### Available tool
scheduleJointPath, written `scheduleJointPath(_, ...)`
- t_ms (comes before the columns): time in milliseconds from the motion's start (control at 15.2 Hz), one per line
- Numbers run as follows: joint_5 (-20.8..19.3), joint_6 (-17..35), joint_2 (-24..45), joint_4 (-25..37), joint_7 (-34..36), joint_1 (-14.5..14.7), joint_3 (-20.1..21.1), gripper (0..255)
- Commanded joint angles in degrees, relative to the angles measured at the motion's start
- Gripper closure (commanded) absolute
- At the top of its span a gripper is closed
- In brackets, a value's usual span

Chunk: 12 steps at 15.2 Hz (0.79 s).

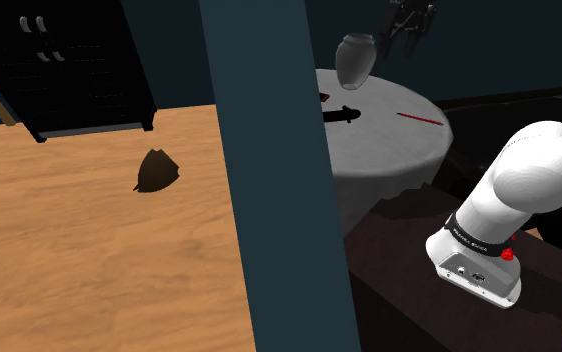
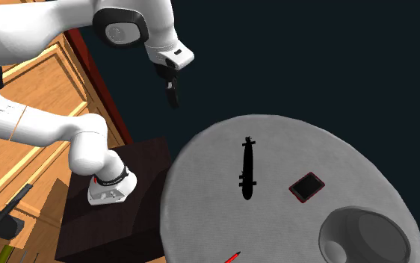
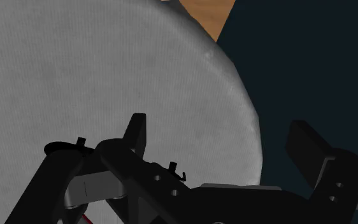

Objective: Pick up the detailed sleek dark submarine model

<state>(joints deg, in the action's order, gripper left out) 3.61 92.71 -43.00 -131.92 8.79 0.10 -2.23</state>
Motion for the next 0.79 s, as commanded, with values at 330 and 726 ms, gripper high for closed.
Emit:
scheduleJointPath(330,-4.94,7.39,3.36,-4.38,-13.78,1.56,-5.00,0)
scheduleJointPath(726,-9.90,17.43,10.90,-6.45,-29.70,3.46,-11.05,0)
